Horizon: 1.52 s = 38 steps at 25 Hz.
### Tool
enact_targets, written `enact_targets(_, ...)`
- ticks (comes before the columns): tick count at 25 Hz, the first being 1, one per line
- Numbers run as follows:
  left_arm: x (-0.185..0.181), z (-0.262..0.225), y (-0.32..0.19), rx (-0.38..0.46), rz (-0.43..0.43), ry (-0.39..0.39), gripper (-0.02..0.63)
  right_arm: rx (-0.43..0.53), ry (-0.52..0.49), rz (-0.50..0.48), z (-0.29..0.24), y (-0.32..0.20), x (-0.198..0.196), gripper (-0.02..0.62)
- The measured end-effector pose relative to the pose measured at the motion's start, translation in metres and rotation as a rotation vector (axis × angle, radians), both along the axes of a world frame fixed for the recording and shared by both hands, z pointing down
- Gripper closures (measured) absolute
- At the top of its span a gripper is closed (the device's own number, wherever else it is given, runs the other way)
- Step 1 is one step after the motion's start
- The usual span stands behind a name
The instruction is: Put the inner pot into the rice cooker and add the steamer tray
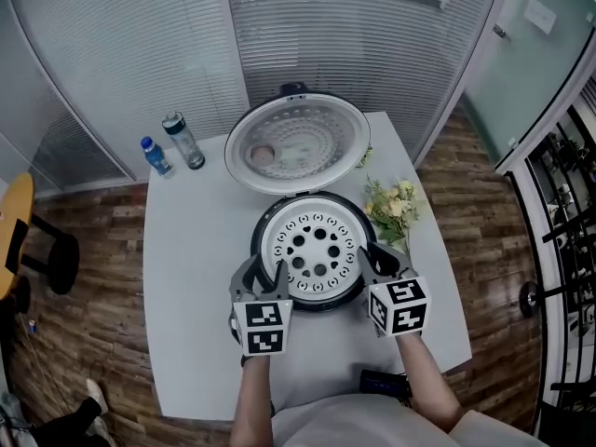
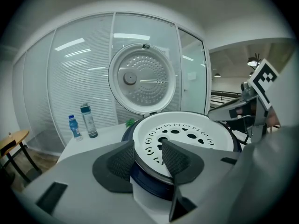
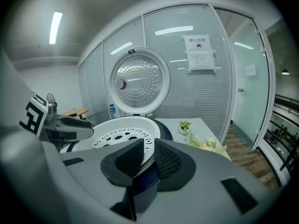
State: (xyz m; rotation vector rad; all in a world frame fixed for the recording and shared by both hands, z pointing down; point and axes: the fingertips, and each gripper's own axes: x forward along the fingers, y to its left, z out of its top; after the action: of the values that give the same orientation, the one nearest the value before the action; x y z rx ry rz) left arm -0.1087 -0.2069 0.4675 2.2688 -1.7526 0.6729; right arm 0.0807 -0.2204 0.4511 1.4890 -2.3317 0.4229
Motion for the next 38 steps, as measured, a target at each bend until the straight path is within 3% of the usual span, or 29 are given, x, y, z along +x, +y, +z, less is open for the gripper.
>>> enact_targets(3,-0.004,-0.004,-0.002,0.004,-0.016,0.043,0.433,0.013,-0.03,-0.025,-0.007,-0.001,-0.003,0.515)
enact_targets(7,-0.013,-0.024,0.006,0.087,-0.063,0.14,0.433,0.039,-0.073,-0.041,-0.018,0.007,-0.004,0.515)
enact_targets(14,-0.014,-0.033,0.032,0.115,-0.068,0.146,0.465,0.021,-0.297,-0.096,-0.035,0.032,-0.011,0.573)
enact_targets(17,-0.007,-0.037,0.043,0.119,-0.052,0.152,0.479,0.035,-0.295,-0.119,-0.042,0.04,-0.012,0.577)
enact_targets(19,0.001,-0.042,0.053,0.125,-0.031,0.154,0.533,0.043,-0.272,-0.13,-0.044,0.048,-0.01,0.577)
enact_targets(20,0.006,-0.045,0.058,0.125,-0.022,0.17,0.568,0.046,-0.266,-0.133,-0.044,0.053,-0.008,0.578)
enact_targets(23,0.016,-0.05,0.072,0.123,-0.016,0.23,0.589,0.049,-0.275,-0.133,-0.044,0.067,-0.001,0.578)
enact_targets(31,0.02,-0.055,0.093,0.136,-0.053,0.29,0.595,0.053,-0.29,-0.126,-0.043,0.096,0.012,0.578)
enact_targets(38,0.026,-0.059,0.103,0.113,-0.038,0.405,0.595,0.061,-0.287,-0.12,-0.049,0.103,0.015,0.578)
